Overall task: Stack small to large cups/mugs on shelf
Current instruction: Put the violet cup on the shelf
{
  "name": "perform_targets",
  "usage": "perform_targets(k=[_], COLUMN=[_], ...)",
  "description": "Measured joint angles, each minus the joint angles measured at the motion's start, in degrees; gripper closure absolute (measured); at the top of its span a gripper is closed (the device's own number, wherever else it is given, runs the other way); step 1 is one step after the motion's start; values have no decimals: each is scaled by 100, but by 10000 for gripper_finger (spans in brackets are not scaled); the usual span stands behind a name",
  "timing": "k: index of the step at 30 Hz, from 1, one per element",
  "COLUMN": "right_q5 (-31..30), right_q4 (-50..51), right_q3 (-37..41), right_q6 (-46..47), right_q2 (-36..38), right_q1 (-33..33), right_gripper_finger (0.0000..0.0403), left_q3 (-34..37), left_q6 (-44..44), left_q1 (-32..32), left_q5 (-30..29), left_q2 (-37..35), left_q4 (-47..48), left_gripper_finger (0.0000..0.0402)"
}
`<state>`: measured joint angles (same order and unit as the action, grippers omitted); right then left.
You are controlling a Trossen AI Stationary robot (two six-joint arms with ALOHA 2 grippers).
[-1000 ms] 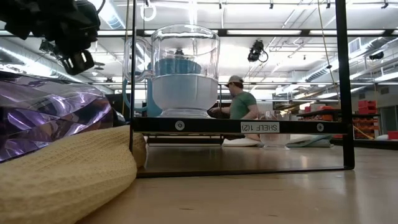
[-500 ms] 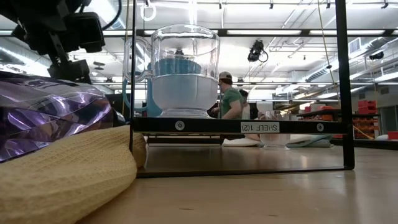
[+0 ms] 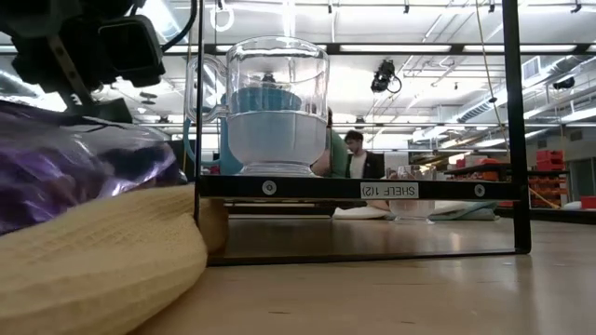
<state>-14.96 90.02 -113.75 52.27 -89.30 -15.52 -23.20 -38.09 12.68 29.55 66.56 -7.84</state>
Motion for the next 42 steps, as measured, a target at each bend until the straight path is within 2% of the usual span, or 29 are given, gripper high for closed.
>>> perform_targets(k=[5, 15, 31, 38, 42], right_q5=[0, 2, 4, 4, 3], right_q4=[-2, -2, 0, 0, -1], right_q3=[0, 2, 2, 2, 2], right_q6=[17, 13, 22, -8, -27], right_q2=[0, -2, -2, -2, -2], right_q1=[-1, -1, -1, -1, -1], right_gripper_finger=[338, 338, 338, 338, 338], left_q3=[51, 39, 37, 37, 37], left_q6=[-21, 15, 160, 677, 926], left_q1=[13, -20, -682, -806, -812], left_q5=[-133, -265, -208, -206, -391], left_q2=[245, 212, -168, -261, -175], left_q4=[-168, -106, -24, 143, 114], left_gripper_finger=[99, 110, 111, 111, 111])
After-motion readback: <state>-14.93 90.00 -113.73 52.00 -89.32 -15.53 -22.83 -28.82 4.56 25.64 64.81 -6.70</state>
